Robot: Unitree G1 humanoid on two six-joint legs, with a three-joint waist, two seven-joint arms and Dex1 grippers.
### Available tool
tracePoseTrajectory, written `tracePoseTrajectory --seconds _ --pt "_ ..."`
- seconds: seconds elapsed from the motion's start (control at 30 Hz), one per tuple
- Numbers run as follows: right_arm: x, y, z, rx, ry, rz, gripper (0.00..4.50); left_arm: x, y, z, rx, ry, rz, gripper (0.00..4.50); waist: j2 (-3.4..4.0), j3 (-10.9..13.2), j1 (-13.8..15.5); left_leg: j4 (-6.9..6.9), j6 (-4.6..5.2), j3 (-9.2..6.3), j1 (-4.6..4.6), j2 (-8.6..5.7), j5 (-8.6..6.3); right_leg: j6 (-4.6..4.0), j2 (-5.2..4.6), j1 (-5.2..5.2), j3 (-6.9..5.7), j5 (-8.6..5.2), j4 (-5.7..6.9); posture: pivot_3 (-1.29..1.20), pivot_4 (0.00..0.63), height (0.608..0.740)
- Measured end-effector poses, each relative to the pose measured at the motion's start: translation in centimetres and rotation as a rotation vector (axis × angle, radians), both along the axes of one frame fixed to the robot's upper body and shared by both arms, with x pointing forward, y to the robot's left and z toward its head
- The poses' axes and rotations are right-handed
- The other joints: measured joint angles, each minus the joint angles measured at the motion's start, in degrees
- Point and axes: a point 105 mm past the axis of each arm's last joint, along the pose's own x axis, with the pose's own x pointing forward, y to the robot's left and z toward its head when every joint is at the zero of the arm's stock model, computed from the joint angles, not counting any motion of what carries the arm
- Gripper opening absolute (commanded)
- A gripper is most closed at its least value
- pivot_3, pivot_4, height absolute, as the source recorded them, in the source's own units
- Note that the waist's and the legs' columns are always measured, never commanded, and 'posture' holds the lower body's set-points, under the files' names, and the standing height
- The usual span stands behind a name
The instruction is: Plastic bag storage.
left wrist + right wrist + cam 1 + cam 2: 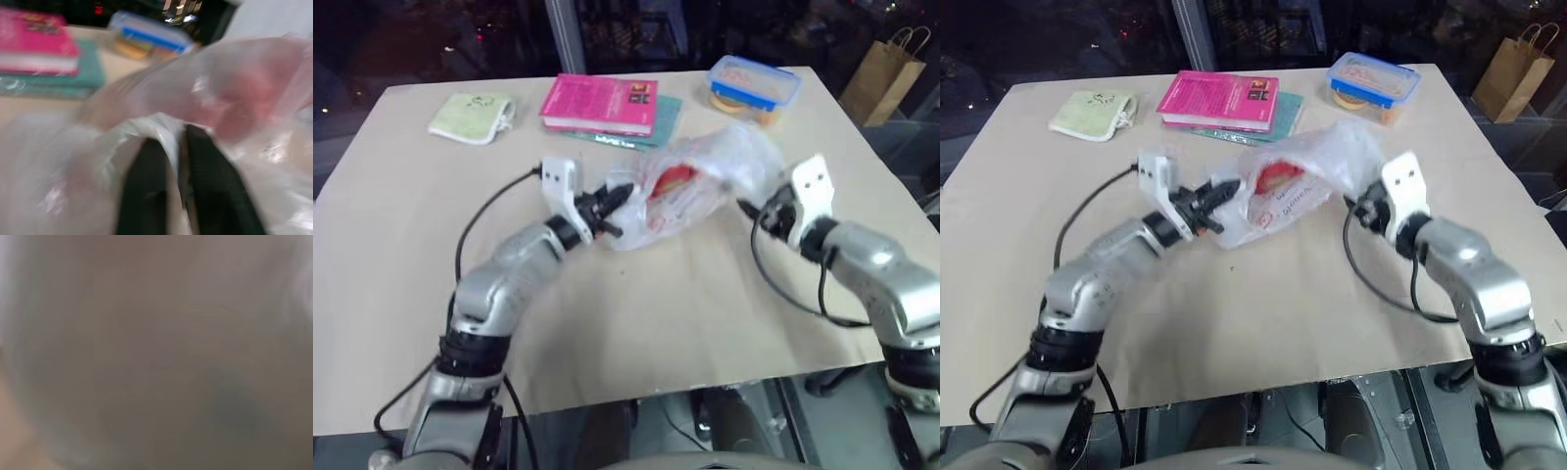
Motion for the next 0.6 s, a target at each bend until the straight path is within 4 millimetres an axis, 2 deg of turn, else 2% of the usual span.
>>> tracePoseTrajectory --seconds 0.07,0.13,0.17,0.27,0.3,0.37,0.47,0.6 --pt "-0.9 -0.9 -1.0 -0.020 0.012 -0.001 4.36 -0.5 0.9 -1.0 0.048 -0.008 0.018 3.12 0.00 0.0 0.0 0.07 0.01 0.01 -0.02 0.00 0.00 0.01 0.00 -0.01 0.01 0.00 0.03 0.00 0.150 0.740" --pt "-2.1 -1.5 -0.2 0.001 -0.028 0.004 4.50 -1.2 1.6 -1.2 0.063 -0.020 0.027 4.10 0.00 0.0 0.0 0.11 0.01 -0.01 -0.02 0.02 -0.01 0.01 0.00 0.00 0.01 0.00 0.07 0.00 0.150 0.740" --pt "-2.8 -1.8 0.3 0.016 -0.047 0.004 4.50 -1.5 2.0 -1.2 0.062 -0.026 0.034 4.44 0.00 0.0 0.0 0.11 0.01 -0.01 0.01 0.04 -0.01 0.01 0.01 0.02 0.00 -0.01 0.09 0.00 0.150 0.740" --pt "-5.6 -2.4 1.0 0.057 -0.054 0.032 4.50 -2.9 3.7 -0.8 0.060 -0.043 0.059 4.44 -0.01 0.0 0.0 0.11 0.01 -0.04 0.02 0.09 -0.01 0.01 0.04 0.02 -0.03 -0.01 0.13 0.00 0.150 0.740" --pt "-7.4 -2.5 1.1 0.055 -0.040 0.061 4.50 -4.4 4.5 -0.8 0.069 -0.045 0.053 4.44 0.01 0.0 -0.1 0.10 0.02 -0.02 0.00 0.14 -0.01 0.00 0.06 -0.02 -0.02 -0.02 0.13 0.00 0.150 0.740" --pt "-10.0 -2.9 0.5 0.035 0.029 0.084 4.50 -7.0 6.8 -2.2 0.114 0.021 0.064 4.44 0.01 -0.1 -0.4 -0.06 0.07 0.15 0.29 0.19 -0.06 -0.01 0.09 0.13 0.15 -0.05 0.14 0.00 0.150 0.740" --pt "-11.3 -3.8 0.8 0.013 0.046 0.069 4.50 -9.1 9.2 -3.7 0.155 0.100 0.081 4.44 -0.03 -0.1 -0.1 -0.06 0.07 0.26 0.77 0.20 -0.07 0.08 0.12 0.51 0.22 -0.38 0.04 0.00 0.150 0.740" --pt "-12.3 -5.4 -0.5 -0.043 0.103 0.024 4.50 -10.7 12.0 -4.7 0.194 0.151 0.121 4.44 -0.19 -0.2 0.1 0.10 0.00 0.20 1.27 0.23 -0.11 0.10 0.07 1.02 0.21 -0.38 -0.06 0.00 0.150 0.740"
